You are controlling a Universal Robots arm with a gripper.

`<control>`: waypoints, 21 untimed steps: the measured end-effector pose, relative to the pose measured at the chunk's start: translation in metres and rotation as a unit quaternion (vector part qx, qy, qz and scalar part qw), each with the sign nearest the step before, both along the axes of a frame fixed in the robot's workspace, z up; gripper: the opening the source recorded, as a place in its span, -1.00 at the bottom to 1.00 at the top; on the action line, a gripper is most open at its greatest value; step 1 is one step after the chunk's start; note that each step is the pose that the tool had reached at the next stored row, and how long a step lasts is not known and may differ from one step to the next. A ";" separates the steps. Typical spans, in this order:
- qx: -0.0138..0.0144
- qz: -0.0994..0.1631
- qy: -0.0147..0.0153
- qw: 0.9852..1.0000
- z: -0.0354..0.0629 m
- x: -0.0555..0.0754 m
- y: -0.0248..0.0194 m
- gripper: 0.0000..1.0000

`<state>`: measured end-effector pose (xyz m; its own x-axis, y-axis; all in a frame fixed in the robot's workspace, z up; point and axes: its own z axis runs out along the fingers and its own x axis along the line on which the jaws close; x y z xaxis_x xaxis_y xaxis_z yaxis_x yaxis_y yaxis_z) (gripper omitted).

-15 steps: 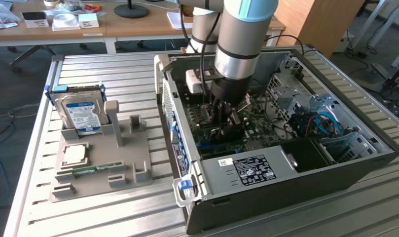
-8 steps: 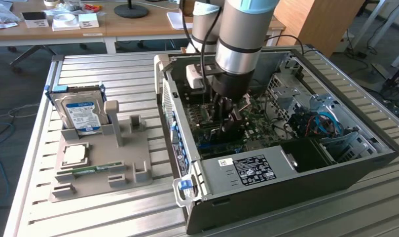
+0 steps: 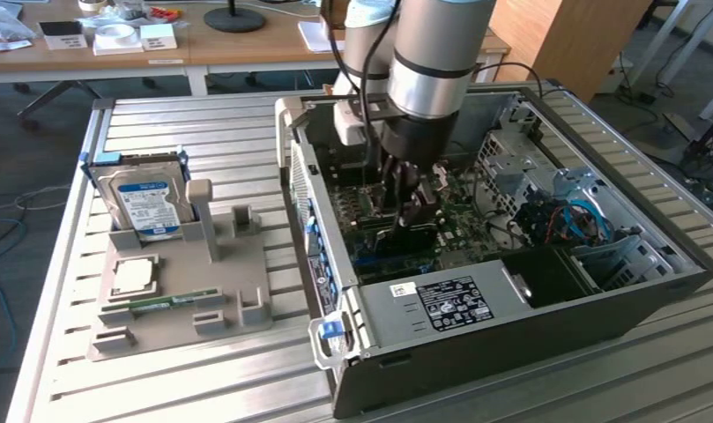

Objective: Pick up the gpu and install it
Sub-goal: 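Insert the gpu into the slot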

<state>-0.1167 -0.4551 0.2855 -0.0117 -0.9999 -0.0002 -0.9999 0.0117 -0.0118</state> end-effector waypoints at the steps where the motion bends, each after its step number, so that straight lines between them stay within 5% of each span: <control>1: 0.000 0.000 0.000 1.000 0.0023 0.000 0.0000 0.03; 21: 0.000 0.000 0.000 1.000 0.0507 0.000 0.0000 0.03</control>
<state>-0.1167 -0.4551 0.3362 -0.0117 -0.9999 -0.0003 -0.9999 0.0117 -0.0120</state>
